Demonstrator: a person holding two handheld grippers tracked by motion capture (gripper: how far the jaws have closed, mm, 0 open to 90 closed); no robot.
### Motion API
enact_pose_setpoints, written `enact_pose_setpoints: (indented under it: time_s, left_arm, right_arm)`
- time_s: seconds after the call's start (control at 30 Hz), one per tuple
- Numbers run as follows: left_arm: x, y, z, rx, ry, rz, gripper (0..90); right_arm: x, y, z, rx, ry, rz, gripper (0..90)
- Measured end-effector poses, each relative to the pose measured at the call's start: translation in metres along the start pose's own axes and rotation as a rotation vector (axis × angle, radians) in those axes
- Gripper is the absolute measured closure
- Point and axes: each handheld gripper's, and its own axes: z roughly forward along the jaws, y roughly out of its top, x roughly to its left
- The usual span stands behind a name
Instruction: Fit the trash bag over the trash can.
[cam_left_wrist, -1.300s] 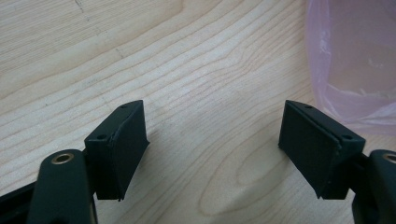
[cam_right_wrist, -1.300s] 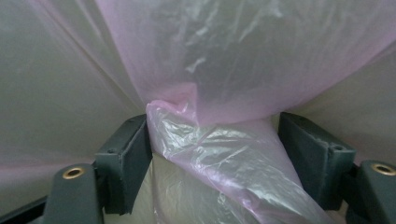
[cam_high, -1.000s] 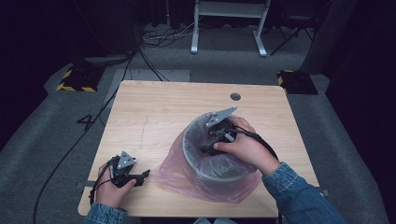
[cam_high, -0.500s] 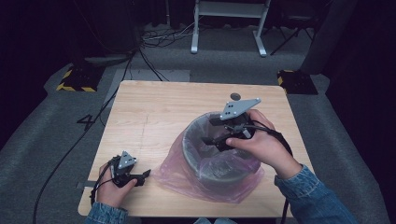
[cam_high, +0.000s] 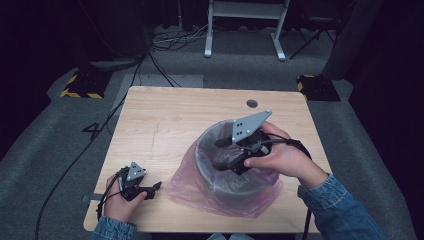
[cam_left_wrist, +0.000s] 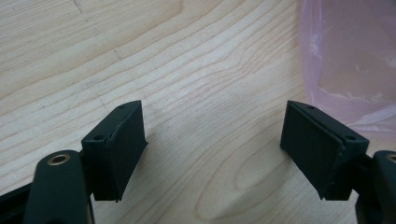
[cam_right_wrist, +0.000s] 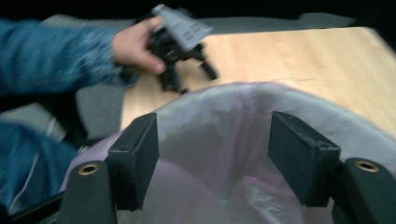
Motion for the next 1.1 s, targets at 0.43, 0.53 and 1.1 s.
enact_pose_setpoints:
  time_s: [0.43,0.53,1.1]
  left_arm:
    - [0.000,0.000,0.000,0.000,0.000,-0.001,21.7]
    - [0.000,0.000,0.000,0.000,0.000,-0.001,21.7]
    - [0.000,0.001,0.001,0.004,0.002,0.006,21.3]
  right_arm:
    - [-0.002,-0.023,0.050,0.194,0.020,-0.008,31.9]
    - [-0.003,-0.026,0.060,0.229,0.008,0.009,30.9]
    - [-0.012,-0.043,0.085,0.380,-0.142,0.137,28.3]
